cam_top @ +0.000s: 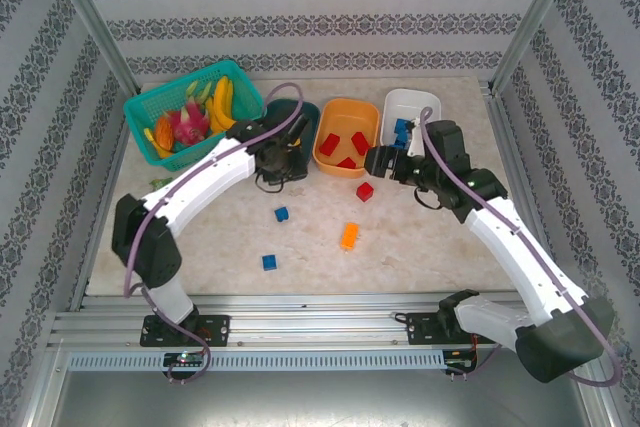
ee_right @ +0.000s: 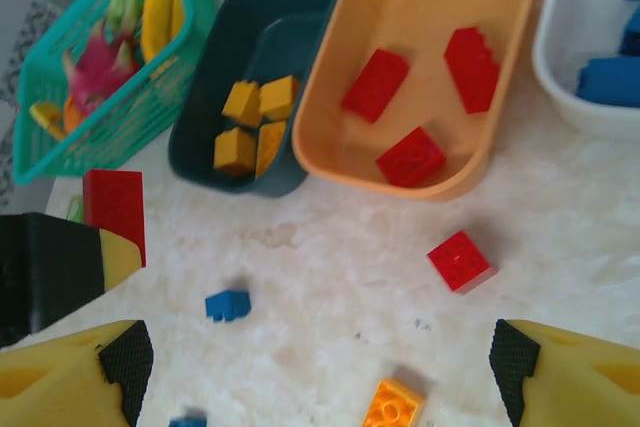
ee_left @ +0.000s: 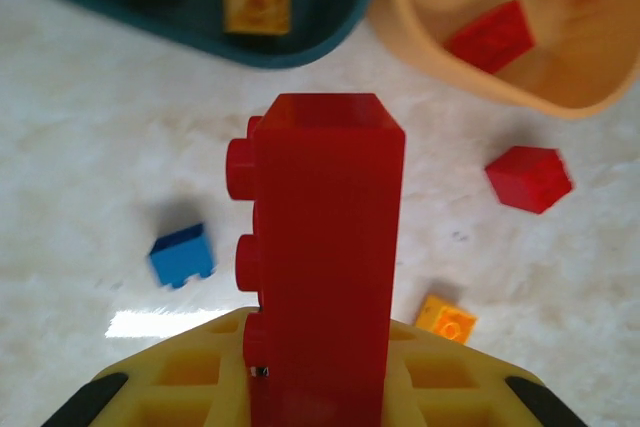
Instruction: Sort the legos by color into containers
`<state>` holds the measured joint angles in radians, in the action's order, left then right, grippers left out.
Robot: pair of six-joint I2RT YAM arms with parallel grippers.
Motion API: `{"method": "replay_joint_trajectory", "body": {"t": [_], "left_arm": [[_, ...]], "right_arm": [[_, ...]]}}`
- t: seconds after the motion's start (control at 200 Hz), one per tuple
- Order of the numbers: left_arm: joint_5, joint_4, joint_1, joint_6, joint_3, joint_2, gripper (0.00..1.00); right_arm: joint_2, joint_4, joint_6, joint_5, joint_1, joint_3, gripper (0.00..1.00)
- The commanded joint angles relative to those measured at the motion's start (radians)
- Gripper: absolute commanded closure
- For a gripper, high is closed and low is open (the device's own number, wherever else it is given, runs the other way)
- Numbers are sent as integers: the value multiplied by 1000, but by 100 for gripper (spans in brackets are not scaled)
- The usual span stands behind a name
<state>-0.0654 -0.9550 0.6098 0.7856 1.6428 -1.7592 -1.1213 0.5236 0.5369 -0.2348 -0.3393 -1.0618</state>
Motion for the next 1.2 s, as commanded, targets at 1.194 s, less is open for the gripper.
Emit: {"method": "replay_joint_trajectory", "body": {"t": [1.194], "left_arm": [[-354, 180, -86, -214, 853, -848, 55]], "right_arm": [[-119, -40, 97, -89, 100, -31, 11]]}}
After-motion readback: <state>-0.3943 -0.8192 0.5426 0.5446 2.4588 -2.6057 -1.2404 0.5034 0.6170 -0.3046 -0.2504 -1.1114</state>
